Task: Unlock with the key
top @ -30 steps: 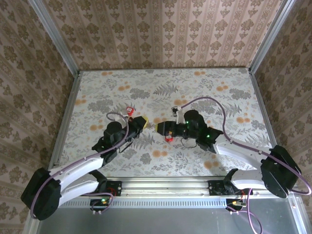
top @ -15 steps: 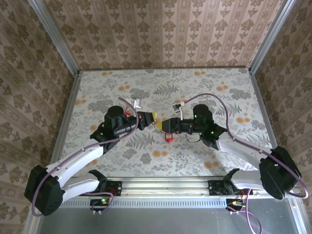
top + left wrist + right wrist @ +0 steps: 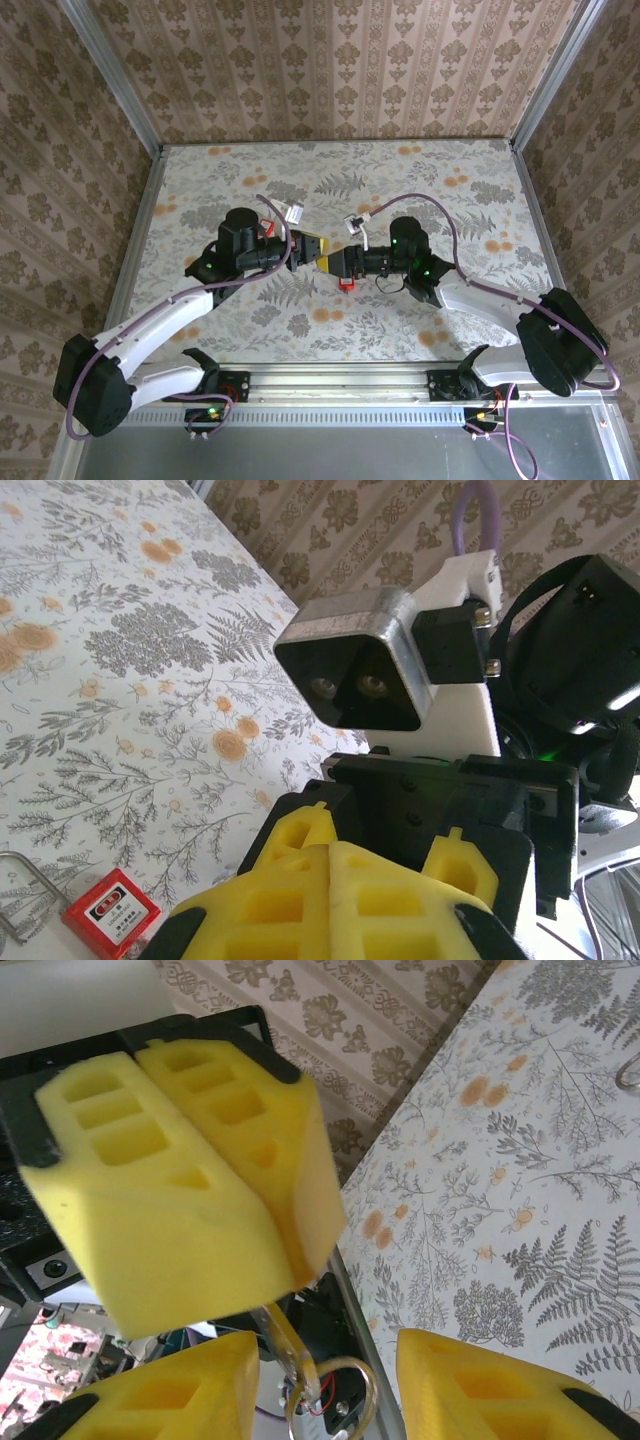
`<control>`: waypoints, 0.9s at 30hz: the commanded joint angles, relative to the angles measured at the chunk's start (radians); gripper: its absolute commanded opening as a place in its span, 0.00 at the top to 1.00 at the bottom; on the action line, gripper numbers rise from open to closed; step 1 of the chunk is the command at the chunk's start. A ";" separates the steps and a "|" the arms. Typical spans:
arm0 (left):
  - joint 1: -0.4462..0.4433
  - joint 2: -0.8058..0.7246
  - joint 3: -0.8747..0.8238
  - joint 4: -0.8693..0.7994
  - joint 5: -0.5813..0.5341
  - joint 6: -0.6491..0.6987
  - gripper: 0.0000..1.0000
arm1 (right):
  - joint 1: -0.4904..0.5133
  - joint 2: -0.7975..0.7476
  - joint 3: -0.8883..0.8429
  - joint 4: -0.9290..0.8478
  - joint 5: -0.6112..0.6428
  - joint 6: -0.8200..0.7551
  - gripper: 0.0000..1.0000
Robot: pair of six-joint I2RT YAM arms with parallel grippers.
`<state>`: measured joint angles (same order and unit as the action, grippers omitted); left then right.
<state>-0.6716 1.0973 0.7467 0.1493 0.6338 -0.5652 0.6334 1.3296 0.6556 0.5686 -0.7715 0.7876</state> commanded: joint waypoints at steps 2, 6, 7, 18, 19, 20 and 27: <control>0.006 0.013 0.039 -0.004 0.047 0.022 1.00 | 0.008 -0.023 -0.019 0.035 -0.029 -0.025 0.62; 0.007 0.022 0.040 0.009 0.052 0.016 1.00 | 0.012 -0.023 -0.027 0.045 -0.025 -0.022 0.66; 0.006 0.024 0.040 0.008 0.051 0.016 1.00 | 0.012 -0.023 -0.029 0.052 -0.023 -0.017 0.68; 0.006 0.042 0.029 0.010 0.030 0.015 1.00 | 0.025 -0.017 -0.034 0.084 -0.012 0.000 0.75; 0.006 0.042 0.027 0.015 0.030 0.013 1.00 | 0.025 -0.018 -0.033 0.086 -0.012 0.003 0.75; 0.006 0.043 0.026 0.020 0.030 0.010 1.00 | 0.025 -0.018 -0.031 0.089 -0.011 0.005 0.76; 0.007 0.046 0.013 0.031 0.029 0.005 1.00 | 0.025 -0.024 -0.030 0.086 0.001 0.010 0.81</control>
<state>-0.6716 1.1332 0.7475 0.1566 0.6586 -0.5640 0.6525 1.3285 0.6312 0.6033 -0.7685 0.7929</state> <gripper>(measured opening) 0.066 0.196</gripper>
